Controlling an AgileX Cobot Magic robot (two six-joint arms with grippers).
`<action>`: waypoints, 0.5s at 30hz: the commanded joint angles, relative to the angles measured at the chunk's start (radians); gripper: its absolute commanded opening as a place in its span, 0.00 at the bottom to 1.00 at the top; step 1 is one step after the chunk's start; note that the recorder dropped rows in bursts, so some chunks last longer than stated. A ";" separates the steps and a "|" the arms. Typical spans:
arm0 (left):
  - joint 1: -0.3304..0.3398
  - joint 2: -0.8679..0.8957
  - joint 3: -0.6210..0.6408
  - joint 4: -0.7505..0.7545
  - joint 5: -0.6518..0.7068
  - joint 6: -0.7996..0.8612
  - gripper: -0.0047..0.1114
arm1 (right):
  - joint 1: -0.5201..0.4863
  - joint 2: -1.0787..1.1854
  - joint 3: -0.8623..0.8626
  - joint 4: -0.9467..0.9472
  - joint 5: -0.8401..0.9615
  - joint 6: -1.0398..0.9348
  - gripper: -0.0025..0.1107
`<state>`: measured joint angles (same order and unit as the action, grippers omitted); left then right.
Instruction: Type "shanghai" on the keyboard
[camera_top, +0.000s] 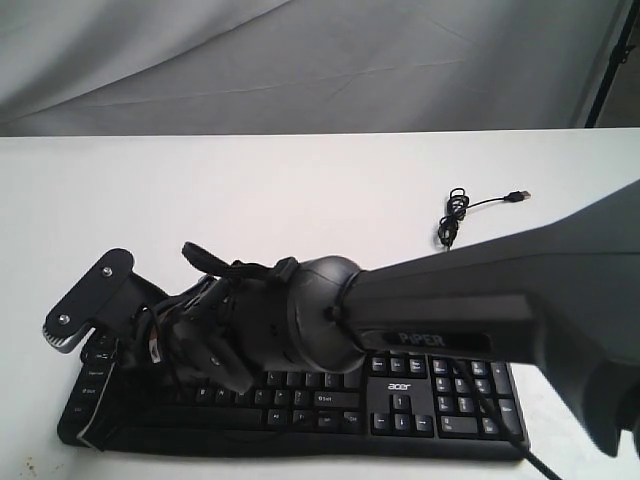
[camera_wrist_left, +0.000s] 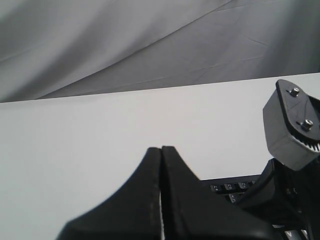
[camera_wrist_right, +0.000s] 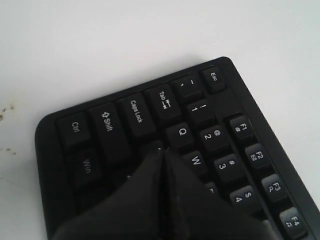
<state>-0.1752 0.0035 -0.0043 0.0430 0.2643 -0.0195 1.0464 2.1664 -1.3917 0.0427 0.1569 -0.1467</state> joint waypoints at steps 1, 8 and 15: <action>-0.004 -0.003 0.004 0.001 -0.003 -0.003 0.04 | -0.001 0.014 -0.003 0.004 -0.028 -0.005 0.02; -0.004 -0.003 0.004 0.001 -0.003 -0.003 0.04 | -0.001 0.016 -0.003 0.004 -0.037 -0.009 0.02; -0.004 -0.003 0.004 0.001 -0.003 -0.003 0.04 | -0.003 0.023 -0.003 0.004 -0.041 -0.019 0.02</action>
<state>-0.1752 0.0035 -0.0043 0.0430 0.2643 -0.0195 1.0464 2.1856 -1.3917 0.0427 0.1330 -0.1549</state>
